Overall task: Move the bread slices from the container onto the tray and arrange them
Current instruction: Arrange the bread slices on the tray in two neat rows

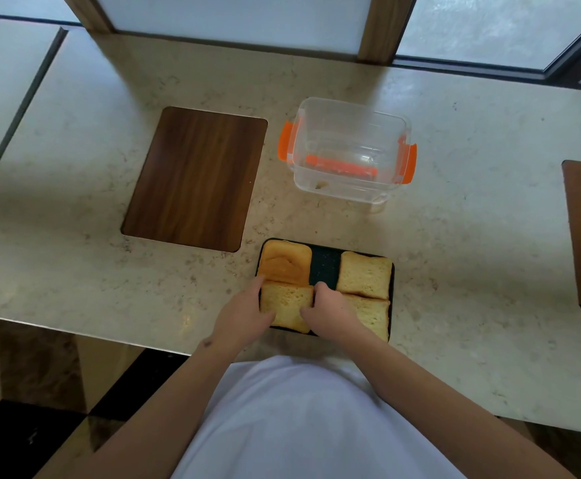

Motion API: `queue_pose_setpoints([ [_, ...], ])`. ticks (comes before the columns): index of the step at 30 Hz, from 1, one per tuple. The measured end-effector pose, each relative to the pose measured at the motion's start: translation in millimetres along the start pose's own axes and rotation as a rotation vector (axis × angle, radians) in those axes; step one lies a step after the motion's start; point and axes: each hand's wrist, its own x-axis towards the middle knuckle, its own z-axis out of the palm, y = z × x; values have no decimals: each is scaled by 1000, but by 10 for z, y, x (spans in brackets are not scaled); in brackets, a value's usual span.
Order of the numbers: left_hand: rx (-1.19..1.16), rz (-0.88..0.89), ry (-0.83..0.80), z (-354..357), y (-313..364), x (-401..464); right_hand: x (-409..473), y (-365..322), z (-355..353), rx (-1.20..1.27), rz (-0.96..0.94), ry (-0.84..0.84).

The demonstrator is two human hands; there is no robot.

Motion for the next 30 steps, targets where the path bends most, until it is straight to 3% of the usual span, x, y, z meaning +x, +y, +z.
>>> queue_pose_setpoints([
  [9, 190, 44, -35, 7, 29, 44, 29, -67, -63, -360, -24, 14],
  [20, 166, 98, 160, 0, -33, 63, 17, 108, -27, 134, 96, 12],
  [30, 10, 39, 117, -14, -39, 62, 37, -25, 38, 88, 50, -38],
])
